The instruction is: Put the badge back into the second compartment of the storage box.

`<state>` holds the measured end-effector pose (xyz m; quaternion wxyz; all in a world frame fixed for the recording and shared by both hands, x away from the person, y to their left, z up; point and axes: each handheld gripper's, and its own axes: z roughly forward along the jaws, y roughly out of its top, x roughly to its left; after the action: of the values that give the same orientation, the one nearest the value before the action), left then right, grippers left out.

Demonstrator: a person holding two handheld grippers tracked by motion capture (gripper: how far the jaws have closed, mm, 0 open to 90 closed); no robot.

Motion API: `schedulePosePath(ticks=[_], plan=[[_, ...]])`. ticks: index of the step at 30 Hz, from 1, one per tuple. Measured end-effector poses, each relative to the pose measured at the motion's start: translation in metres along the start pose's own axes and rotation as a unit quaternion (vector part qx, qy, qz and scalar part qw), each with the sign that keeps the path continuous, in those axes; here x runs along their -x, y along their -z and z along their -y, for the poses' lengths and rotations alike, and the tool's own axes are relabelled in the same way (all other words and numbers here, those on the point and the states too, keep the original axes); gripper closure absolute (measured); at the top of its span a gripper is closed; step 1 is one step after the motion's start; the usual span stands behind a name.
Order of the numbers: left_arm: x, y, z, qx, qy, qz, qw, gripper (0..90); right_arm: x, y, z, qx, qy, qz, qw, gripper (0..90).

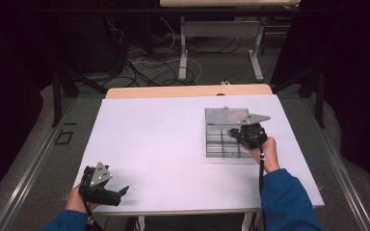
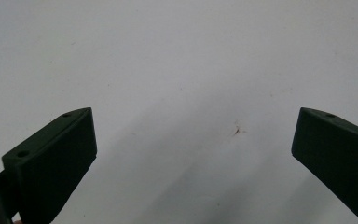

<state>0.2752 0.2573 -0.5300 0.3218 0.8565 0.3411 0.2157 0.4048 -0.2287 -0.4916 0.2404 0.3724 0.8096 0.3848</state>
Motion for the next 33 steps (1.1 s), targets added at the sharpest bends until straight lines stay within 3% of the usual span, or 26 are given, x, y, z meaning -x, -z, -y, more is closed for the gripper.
schedulePosePath(ticks=[15,33], plan=[[0.001,0.000,-0.002,-0.001,-0.002,0.000,1.0000,0.2,0.008,-0.010,0.005,0.001,-0.026,-0.002,0.9997,87.6],[0.000,0.000,-0.001,0.000,-0.003,-0.001,1.0000,0.2,0.012,-0.015,0.011,-0.002,-0.032,0.024,0.9992,87.5]])
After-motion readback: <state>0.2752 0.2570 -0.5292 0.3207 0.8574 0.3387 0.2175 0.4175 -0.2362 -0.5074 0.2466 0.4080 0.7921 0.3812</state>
